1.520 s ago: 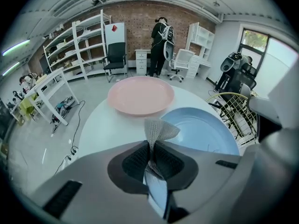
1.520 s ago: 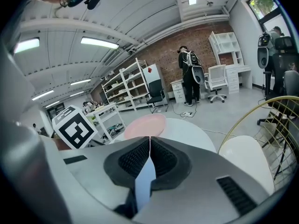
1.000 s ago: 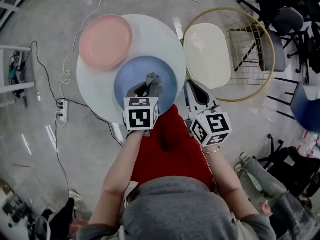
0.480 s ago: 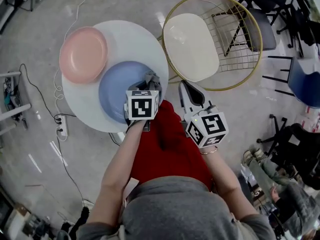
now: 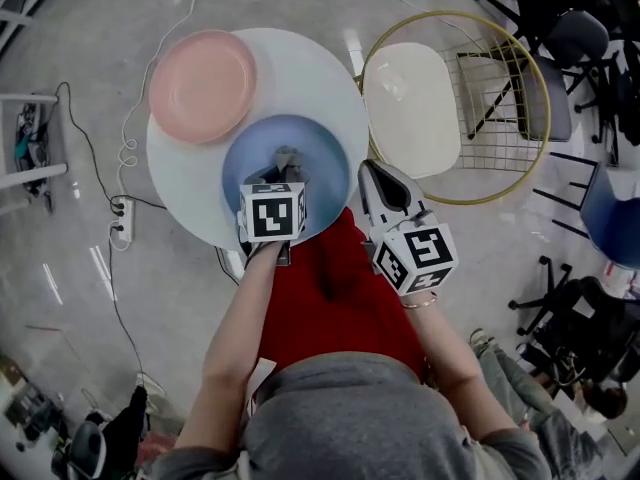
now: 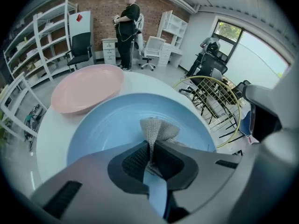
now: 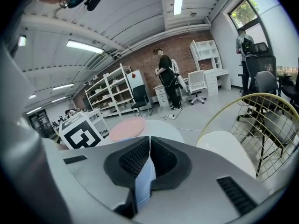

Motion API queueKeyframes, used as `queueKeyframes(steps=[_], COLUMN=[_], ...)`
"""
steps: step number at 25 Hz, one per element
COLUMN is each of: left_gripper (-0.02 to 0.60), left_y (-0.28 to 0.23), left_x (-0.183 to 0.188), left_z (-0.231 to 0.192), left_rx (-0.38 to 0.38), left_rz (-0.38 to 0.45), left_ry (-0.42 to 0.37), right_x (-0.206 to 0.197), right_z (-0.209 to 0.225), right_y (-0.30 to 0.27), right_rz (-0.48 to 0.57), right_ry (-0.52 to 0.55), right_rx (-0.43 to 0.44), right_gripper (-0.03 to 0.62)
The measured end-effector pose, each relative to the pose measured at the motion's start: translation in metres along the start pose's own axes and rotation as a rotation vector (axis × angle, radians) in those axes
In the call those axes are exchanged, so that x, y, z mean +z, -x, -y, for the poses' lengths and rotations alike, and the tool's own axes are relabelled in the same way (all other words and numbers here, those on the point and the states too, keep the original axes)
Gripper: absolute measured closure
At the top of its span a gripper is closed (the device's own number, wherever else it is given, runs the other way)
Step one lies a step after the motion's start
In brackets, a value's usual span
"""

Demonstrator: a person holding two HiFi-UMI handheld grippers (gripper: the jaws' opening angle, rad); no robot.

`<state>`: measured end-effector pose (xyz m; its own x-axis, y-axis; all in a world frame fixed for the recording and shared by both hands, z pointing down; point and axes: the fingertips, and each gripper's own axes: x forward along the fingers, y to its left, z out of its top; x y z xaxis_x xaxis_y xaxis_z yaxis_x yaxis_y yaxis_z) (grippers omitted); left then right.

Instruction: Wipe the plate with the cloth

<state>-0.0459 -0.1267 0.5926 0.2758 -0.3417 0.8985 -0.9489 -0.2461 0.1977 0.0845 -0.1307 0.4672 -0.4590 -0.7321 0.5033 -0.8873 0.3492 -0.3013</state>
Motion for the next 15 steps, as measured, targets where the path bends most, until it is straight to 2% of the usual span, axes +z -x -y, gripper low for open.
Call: queueKeyframes(steps=[9, 15], left_gripper=[0.546, 0.546], left_y=[0.020, 0.028], left_x=[-0.024, -0.032], left_z=[-0.044, -0.056], left_rx=[0.108, 0.174], left_rz=[-0.013, -0.023], left_ry=[0.040, 0.019], right_x=[-0.003, -0.003], right_z=[-0.042, -0.054], right_y=[-0.021, -0.024], right_rz=[-0.038, -0.051], right_ry=[0.055, 0.073], right_rx=[0.108, 0.150], right_gripper=[0.565, 0.565])
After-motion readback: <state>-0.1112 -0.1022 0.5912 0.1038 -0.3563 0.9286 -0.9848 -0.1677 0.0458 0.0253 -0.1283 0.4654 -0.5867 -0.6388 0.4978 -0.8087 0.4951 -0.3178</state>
